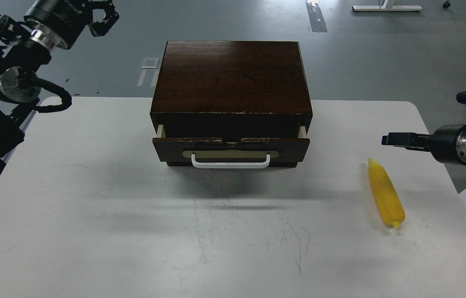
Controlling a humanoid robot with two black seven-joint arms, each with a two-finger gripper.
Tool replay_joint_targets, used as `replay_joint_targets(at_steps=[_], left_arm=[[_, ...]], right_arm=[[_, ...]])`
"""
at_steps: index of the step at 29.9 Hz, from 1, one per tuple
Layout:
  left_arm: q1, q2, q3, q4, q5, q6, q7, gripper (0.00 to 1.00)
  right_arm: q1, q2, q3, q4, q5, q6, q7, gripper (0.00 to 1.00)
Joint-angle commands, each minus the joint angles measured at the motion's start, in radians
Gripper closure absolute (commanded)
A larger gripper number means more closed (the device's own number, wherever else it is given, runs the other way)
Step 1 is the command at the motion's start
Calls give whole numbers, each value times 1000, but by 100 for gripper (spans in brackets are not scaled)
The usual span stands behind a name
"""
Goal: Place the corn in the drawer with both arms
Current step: 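Reach the right gripper to the yellow corn and grasp it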
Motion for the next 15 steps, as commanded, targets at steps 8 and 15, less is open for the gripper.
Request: replay_joint_targets(at_steps=[8, 15], left_arm=[[38, 7, -47, 0, -3, 0, 2, 2], [38, 7, -48, 0, -3, 0, -1, 2]], right_arm=[[-26, 97, -102, -77, -33, -60, 12, 3], [-63, 112, -102, -64, -33, -60, 12, 19]])
